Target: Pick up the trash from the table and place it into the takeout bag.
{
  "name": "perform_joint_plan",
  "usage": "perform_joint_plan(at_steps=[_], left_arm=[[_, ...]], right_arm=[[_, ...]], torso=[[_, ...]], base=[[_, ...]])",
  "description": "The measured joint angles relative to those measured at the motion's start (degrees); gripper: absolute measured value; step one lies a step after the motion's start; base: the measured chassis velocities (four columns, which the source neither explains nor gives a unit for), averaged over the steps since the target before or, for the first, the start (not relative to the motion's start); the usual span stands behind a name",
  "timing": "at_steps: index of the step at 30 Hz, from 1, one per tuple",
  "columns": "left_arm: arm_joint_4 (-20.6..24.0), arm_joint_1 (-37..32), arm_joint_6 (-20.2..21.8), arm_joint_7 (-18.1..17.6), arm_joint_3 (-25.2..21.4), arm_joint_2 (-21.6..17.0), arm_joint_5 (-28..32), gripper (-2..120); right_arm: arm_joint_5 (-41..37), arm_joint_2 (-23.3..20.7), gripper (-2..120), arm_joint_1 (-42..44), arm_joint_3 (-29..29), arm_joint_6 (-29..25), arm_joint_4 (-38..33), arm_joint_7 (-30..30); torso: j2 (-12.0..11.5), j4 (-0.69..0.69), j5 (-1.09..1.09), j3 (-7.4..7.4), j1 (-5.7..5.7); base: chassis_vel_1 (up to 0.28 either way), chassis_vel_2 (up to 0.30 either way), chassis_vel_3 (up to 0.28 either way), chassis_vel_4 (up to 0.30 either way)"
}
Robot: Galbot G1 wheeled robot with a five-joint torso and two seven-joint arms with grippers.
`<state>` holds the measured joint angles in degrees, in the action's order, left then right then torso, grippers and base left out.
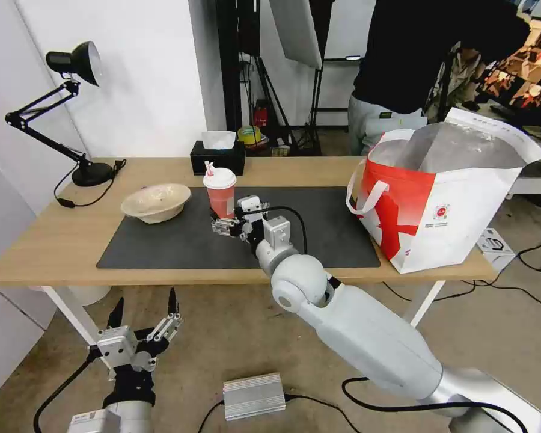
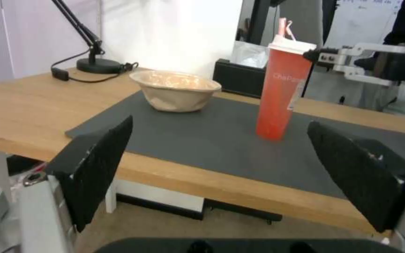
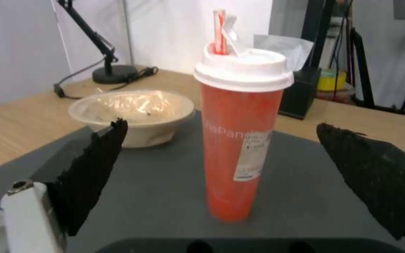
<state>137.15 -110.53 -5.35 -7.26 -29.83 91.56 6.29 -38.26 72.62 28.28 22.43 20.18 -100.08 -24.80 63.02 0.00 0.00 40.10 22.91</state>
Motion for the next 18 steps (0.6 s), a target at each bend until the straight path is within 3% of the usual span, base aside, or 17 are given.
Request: perform_joint_plan(at_steps=[18], left_arm=[[0.16,0.15,1.01,-0.07,-0.05,-0.04,0.13,100]], right_arm=[[-1.28,3.74,100,-3.80,1.02,1.59,7.41,0.09]], torso=[[0.00,0.00,0.00,0.00,0.00]], base=[[0.000,0.000,0.000,0.000]])
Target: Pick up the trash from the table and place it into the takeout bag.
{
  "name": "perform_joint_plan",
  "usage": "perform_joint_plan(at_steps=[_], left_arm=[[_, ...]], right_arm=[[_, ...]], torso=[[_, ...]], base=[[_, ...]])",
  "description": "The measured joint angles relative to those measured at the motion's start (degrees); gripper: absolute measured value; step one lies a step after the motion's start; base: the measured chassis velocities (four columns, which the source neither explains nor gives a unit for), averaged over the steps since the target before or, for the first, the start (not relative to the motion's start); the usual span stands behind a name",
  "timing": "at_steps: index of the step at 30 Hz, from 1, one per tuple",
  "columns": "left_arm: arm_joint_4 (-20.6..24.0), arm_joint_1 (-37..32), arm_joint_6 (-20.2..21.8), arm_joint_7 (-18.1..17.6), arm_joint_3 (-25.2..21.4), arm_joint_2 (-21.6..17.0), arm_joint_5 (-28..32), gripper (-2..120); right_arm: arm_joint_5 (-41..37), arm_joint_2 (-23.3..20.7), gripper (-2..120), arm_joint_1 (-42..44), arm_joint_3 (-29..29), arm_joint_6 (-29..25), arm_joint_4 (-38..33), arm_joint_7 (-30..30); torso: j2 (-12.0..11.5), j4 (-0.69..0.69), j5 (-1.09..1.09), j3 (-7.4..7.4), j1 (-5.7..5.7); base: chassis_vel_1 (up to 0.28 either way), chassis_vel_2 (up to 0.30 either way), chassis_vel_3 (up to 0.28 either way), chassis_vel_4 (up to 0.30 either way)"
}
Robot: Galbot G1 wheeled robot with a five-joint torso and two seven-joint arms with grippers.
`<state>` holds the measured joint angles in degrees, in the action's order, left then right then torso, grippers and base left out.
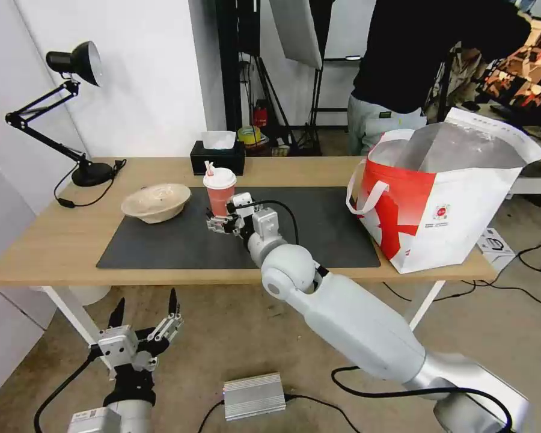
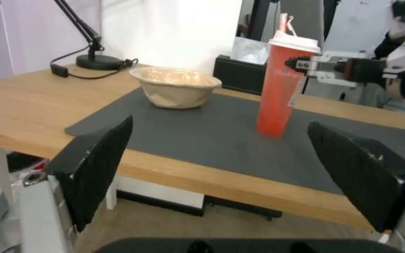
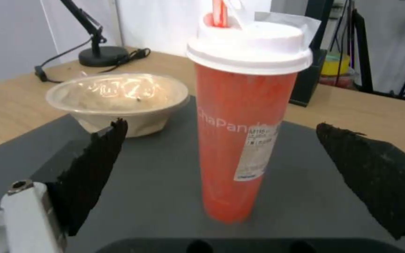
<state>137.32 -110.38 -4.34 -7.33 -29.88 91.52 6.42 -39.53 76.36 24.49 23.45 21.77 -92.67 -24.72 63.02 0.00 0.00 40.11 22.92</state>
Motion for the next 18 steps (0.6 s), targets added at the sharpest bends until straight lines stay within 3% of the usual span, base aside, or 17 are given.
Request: perform_joint_plan(at_steps=[18], left_arm=[[-0.87,0.57,0.01,-0.01,0.17,-0.03,0.28,100]], right_arm=[[1.79,7.11,100,-1.59,-1.14,-1.16,9.52,0.18]], torso=[[0.00,-0.01,0.00,0.00,0.00]], base=[[0.000,0.000,0.000,0.000]])
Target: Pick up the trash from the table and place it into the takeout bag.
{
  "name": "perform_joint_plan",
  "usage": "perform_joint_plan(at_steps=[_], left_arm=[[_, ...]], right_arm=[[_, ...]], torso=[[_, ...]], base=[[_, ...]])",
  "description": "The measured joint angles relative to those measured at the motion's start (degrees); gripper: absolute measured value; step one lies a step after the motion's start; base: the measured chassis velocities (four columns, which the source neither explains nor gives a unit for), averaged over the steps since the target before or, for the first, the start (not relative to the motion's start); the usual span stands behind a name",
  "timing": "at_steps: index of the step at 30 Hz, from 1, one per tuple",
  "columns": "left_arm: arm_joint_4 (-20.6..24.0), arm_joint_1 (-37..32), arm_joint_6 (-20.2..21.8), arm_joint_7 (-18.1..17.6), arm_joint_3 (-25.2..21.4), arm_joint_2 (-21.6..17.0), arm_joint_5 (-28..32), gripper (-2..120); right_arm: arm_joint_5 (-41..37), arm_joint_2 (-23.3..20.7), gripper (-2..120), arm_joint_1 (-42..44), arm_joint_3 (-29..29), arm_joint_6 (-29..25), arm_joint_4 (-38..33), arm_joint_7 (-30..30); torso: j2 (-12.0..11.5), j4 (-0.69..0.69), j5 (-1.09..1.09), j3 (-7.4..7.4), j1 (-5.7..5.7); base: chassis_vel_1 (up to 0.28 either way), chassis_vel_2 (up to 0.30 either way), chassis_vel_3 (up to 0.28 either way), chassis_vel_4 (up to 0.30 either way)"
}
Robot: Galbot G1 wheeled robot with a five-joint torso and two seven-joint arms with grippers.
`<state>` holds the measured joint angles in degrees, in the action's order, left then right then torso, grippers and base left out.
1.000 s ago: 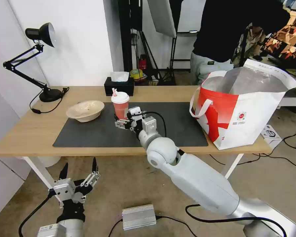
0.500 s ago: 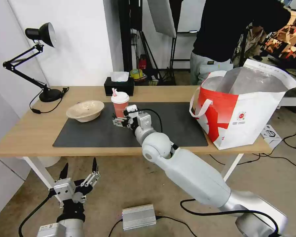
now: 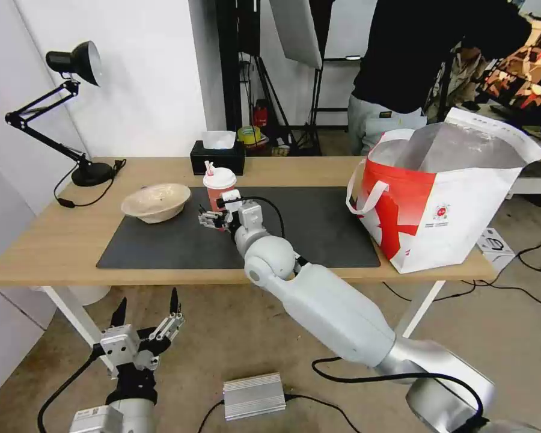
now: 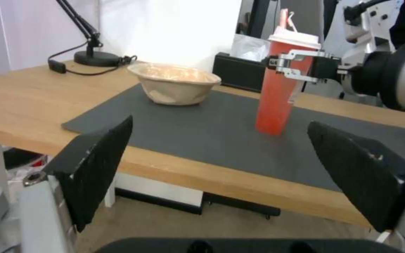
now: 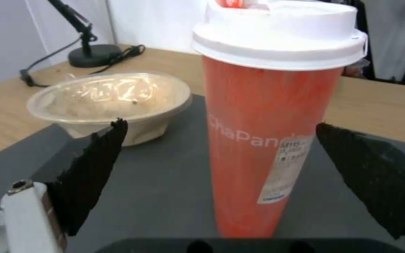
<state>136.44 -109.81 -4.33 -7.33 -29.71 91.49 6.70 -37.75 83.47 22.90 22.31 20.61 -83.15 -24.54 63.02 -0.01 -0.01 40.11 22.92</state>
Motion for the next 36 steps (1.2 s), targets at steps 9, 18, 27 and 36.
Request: perform_joint_plan(at_steps=[9,18,27,36], left_arm=[[-0.12,0.02,0.00,0.00,0.00,0.00,0.00,100],[-0.13,0.02,-0.03,0.00,0.08,0.00,-0.01,100],[0.05,-0.32,-0.21,-0.01,0.10,0.02,-0.13,100],[0.03,-0.26,-0.26,-0.03,0.04,0.03,-0.14,100]], right_arm=[[1.26,0.72,100,0.08,-0.46,0.01,1.46,-0.30],[1.38,0.51,100,0.10,-0.63,0.15,1.70,-1.06],[1.19,1.84,100,-0.52,-1.26,-0.99,4.95,0.40],[1.28,3.91,100,-1.58,-1.89,-1.29,8.39,1.30]], torso=[[0.00,0.01,0.00,0.00,0.00],[0.00,0.01,0.01,0.00,0.00],[0.01,0.00,0.00,0.00,0.00],[0.01,0.01,0.01,0.00,0.00]], base=[[0.000,0.000,0.000,0.000],[0.000,0.000,0.000,0.000],[0.000,0.000,0.000,0.000],[0.000,0.000,0.000,0.000]])
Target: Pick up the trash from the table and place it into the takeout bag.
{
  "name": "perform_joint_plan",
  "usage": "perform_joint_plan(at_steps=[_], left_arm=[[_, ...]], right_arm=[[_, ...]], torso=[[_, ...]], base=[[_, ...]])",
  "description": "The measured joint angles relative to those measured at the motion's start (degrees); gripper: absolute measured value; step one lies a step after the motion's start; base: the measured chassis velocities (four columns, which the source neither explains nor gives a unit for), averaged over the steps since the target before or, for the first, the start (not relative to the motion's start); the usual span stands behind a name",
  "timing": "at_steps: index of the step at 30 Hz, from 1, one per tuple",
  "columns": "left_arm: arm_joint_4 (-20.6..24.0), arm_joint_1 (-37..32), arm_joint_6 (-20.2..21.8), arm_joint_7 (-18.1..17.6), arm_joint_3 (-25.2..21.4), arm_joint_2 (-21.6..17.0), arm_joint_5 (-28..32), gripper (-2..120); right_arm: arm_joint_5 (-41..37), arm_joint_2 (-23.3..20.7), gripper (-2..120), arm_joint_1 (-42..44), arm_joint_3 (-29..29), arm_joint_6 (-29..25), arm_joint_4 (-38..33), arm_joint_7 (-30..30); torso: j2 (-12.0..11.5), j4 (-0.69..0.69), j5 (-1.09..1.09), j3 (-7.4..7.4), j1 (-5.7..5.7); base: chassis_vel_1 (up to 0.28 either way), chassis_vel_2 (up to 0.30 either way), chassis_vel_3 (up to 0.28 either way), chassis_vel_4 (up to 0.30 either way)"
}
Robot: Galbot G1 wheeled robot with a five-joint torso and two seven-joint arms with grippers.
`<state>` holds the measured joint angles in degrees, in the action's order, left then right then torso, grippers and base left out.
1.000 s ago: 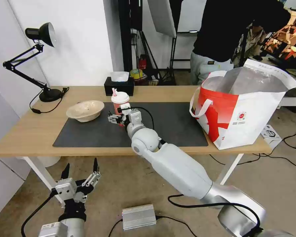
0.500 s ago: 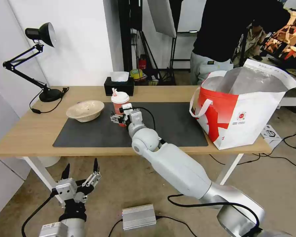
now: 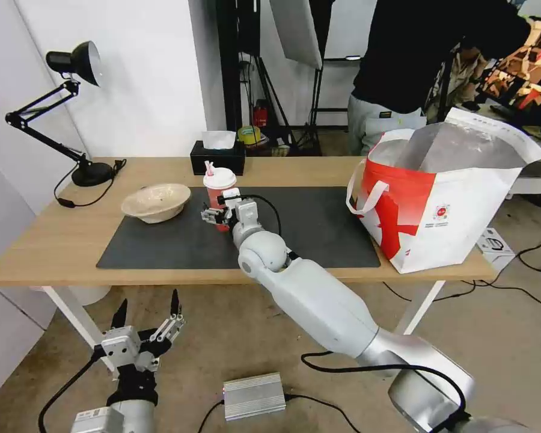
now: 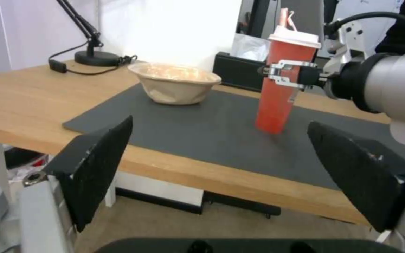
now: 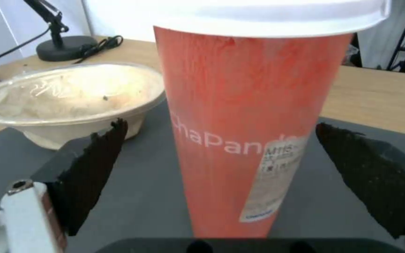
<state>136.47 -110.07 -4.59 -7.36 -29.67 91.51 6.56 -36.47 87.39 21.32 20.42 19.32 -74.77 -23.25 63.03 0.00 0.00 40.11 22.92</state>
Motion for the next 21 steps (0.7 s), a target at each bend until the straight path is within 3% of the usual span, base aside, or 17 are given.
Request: perform_joint_plan(at_steps=[21], left_arm=[[-0.98,0.41,-0.14,-0.01,0.46,0.00,-0.01,100]], right_arm=[[1.16,2.64,100,-2.07,-1.18,-0.62,6.16,1.52]], torso=[[-0.01,0.00,0.00,0.00,0.00]], base=[[0.000,0.000,0.000,0.000]])
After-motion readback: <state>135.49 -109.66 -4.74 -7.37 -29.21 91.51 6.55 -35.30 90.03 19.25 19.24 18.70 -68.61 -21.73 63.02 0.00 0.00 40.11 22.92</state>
